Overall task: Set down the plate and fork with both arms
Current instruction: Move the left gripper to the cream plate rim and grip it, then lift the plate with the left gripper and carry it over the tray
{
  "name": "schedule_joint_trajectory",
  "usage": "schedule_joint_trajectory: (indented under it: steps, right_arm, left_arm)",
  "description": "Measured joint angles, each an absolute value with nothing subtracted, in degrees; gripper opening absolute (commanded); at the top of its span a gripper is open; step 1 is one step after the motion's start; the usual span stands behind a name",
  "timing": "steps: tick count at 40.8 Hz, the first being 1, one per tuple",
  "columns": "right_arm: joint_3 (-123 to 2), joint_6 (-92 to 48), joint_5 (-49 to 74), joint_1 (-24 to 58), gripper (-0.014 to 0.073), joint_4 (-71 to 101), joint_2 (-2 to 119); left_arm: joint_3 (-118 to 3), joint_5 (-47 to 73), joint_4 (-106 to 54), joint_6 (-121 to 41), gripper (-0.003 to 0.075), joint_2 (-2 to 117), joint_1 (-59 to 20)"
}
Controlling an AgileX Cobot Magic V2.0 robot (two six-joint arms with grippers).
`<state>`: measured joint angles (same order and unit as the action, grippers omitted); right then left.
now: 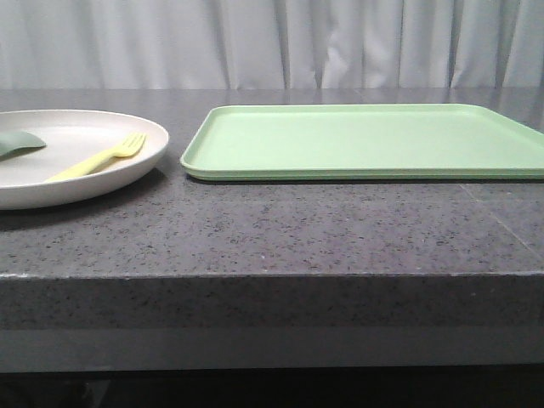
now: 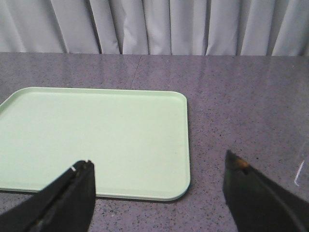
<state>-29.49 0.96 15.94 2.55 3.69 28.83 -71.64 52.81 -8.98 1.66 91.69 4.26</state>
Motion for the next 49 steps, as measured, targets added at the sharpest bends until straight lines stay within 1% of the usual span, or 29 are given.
schedule_joint_trajectory:
  steps: [12,21,28,32,43,49]
  right_arm:
    - [-29.5,1.0,15.9,2.6,0.0572,3.7,28.8]
    - [-29.5,1.0,15.9,2.6,0.0572,3.7,28.8]
    - [-29.5,1.0,15.9,2.6,0.0572,3.7,28.8]
    - [-29.5,1.0,15.9,2.6,0.0572,3.7,28.8]
    - [-29.5,1.0,15.9,2.6,0.0572,3.7,28.8]
    - [-29.5,1.0,15.9,2.6,0.0572,3.7,28.8]
  left_arm:
    - [-71.6,50.4,-25.1,-6.0,-0.0018,89.3,9.0]
    - [-74.8,50.2,-27.8,-6.7,-0.0018,89.3,6.6]
    - [-80.7,50.4,-28.2,-6.8,-0.0018,91.9,1.7]
    - [-85.5,50.8,-28.2,-6.4,-0.0018,95.5,-2.5]
    - [-101.3,51.5,-28.2,-2.0,-0.0018,108.9,-14.6]
    - [-110.8,53.2,-27.5,0.8,-0.0018,116.2,-19.3]
